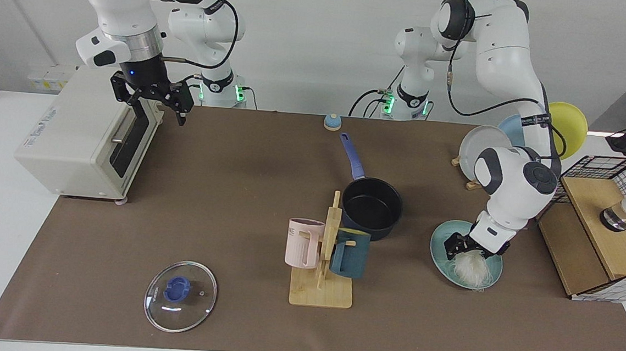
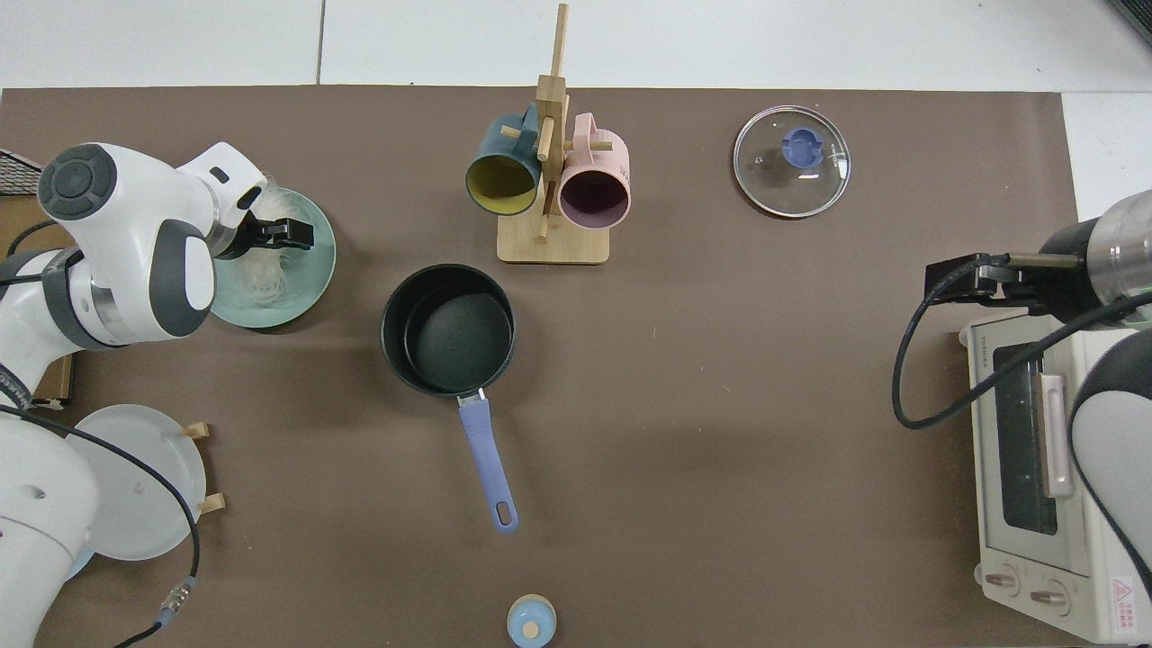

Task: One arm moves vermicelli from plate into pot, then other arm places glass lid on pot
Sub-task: 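Grasp the white vermicelli bundle with the left gripper and lift, then carry the vermicelli into the pot while the right gripper reaches the lid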

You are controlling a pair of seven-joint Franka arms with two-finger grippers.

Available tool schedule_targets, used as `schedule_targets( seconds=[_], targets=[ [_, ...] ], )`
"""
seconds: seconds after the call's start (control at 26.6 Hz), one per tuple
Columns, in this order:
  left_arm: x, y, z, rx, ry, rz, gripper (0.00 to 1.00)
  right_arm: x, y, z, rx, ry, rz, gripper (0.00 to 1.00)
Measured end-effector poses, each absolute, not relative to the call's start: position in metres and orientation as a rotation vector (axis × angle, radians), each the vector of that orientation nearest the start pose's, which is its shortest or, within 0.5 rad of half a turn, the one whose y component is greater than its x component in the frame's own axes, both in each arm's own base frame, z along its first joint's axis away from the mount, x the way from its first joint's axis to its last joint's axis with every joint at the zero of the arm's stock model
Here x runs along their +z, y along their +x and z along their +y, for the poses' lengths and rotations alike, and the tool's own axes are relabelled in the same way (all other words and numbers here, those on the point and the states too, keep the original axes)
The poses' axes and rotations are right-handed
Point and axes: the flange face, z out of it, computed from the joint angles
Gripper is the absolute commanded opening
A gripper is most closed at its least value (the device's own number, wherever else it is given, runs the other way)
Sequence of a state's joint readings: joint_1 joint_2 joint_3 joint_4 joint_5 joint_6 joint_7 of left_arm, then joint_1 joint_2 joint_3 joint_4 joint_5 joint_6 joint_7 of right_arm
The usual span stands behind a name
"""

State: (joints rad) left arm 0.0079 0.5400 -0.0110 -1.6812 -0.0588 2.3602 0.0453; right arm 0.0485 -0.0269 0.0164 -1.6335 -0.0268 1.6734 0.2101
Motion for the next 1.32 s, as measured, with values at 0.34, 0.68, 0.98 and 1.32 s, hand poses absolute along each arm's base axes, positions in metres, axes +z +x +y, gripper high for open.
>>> schedule_targets(
  seconds=[0.34, 0.68, 0.98, 1.32],
  targets=[
    [0.296, 0.692, 0.002, -0.26, -3.175, -0.006, 0.0, 0.619, 0.555, 0.034, -0.11, -3.149, 0.226, 1.0],
    [0.309, 0.698, 0.011, -0.267, -3.169, -0.003, 0.0, 0.619, 0.555, 0.034, -0.11, -3.149, 0.226, 1.0],
    [0.37, 0.694, 0.022, -0.224, -3.166, 0.058, 0.0, 0.619, 0.555, 0.034, -0.11, -3.149, 0.226, 1.0],
    [0.471, 0.657, 0.014, -0.094, -3.188, 0.096, 0.0, 0.619, 0.555, 0.034, -0.11, -3.149, 0.226, 1.0]
  ],
)
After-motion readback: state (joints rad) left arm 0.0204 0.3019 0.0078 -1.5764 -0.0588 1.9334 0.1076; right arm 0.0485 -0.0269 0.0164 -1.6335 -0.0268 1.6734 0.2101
